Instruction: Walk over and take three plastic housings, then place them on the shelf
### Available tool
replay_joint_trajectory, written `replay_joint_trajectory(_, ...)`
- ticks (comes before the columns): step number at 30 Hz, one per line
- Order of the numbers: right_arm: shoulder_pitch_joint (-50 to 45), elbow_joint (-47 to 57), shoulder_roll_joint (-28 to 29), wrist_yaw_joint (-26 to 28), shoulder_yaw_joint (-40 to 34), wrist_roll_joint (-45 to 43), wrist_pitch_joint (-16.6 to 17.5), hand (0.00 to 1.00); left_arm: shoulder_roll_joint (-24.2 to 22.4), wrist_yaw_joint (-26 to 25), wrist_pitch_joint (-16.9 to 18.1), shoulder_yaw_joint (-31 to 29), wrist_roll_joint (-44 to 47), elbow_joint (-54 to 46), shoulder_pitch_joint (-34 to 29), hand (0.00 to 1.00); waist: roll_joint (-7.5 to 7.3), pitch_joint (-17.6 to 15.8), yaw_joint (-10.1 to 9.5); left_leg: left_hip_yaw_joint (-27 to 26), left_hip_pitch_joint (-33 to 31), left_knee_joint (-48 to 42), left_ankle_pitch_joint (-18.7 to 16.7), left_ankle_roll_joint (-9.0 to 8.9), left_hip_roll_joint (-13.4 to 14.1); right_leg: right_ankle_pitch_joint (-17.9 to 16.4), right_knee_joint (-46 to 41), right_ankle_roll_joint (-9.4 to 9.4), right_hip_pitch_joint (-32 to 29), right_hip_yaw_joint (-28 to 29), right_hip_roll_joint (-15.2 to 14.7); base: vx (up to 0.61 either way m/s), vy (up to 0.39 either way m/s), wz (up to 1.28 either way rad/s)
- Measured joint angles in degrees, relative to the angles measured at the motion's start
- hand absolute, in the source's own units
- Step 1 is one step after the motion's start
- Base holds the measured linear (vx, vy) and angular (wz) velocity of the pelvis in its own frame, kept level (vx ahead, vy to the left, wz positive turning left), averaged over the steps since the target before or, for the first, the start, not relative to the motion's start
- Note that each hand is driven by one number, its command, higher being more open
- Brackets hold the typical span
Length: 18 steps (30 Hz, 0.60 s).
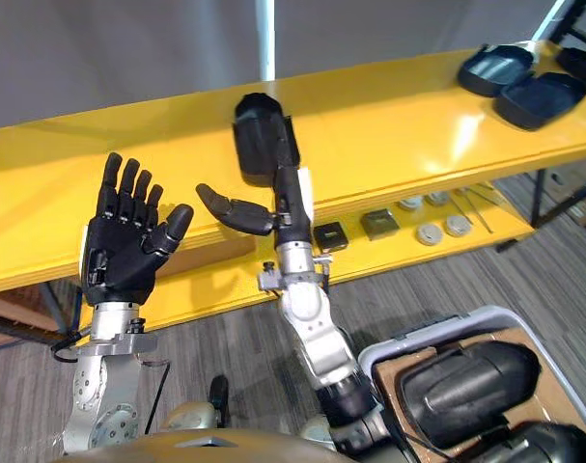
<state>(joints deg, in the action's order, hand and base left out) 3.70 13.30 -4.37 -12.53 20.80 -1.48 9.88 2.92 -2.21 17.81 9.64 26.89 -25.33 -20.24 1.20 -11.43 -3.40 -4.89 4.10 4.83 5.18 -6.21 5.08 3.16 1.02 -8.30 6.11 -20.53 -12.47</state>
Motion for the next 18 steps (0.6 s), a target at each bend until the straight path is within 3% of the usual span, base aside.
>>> replay_joint_trajectory(4, -6.98, 1.44, -1.27, 7.81, 0.75, -0.82, 0.67, 1.00, 0.28, -1.51, -0.01, 0.24, -0.27, -0.19, -0.01, 1.00, -0.72, 0.21, 1.45, -1.59, 0.54, 0.00, -0.72, -0.32, 0.68, -0.04, 0.02, 0.10, -0.54, 1.55, 0.67, 0.02, -0.024, -0.23)
replay_joint_trajectory(8, -9.62, 1.44, -3.10, 11.50, 2.99, -1.40, 0.58, 1.00, 0.32, -2.24, 0.00, 1.15, -0.27, -2.90, -0.48, 1.00, -0.76, 0.26, 1.81, -1.69, 0.38, -0.02, -1.00, -0.46, 0.73, -0.05, 0.02, 0.13, -0.75, 1.89, 0.77, 0.00, -0.006, -0.01)
replay_joint_trajectory(18, -11.84, 0.92, -3.62, 9.53, 4.31, -2.27, -0.61, 1.00, 0.46, -3.77, 0.08, 1.49, -0.50, -4.17, -0.81, 1.00, -1.05, 1.00, 1.89, -1.47, 0.36, 0.04, -1.05, -0.37, 0.57, -0.07, 0.02, 0.12, -0.56, 1.77, 0.63, -0.02, -0.006, 0.01)
